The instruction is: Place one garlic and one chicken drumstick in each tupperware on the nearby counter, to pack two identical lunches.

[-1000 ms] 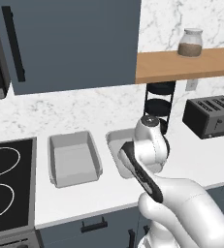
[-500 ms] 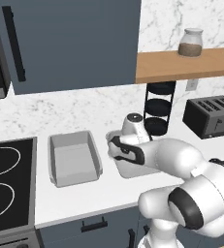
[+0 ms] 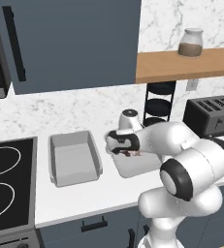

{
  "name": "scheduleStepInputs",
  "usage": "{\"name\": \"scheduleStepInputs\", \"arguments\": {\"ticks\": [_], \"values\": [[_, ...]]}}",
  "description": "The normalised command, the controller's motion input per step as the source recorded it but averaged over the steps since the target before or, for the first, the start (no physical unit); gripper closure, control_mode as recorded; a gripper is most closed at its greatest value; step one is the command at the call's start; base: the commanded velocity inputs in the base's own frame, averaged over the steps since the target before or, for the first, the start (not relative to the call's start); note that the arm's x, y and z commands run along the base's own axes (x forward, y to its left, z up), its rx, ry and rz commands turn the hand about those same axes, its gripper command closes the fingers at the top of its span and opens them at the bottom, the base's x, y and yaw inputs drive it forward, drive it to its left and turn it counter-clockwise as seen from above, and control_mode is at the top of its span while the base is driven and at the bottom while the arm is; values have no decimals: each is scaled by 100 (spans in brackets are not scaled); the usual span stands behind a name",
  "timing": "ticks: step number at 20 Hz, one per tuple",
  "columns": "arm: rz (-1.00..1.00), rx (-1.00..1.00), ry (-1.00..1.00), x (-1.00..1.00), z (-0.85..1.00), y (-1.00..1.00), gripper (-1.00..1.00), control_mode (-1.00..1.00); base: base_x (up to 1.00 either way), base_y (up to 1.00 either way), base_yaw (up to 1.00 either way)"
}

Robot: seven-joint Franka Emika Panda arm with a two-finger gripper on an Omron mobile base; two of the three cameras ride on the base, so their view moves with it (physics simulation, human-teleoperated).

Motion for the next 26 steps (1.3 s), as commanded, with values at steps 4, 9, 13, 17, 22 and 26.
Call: {"name": "scheduleStepInputs", "arguments": {"ticks": [4,9,13,17,22,26], "values": [[0,0,-3,3,-54,-12,100,-100,0,0,0],[-4,0,-1,-7,-16,-54,100,-100,0,0,0],[-8,0,0,-15,-12,-74,100,-100,0,0,0],[-3,0,0,-2,-32,-37,100,-100,0,0,0],[0,0,0,-1,-4,5,100,-100,0,0,0],[0,0,0,-26,8,17,100,-100,0,0,0]]}}
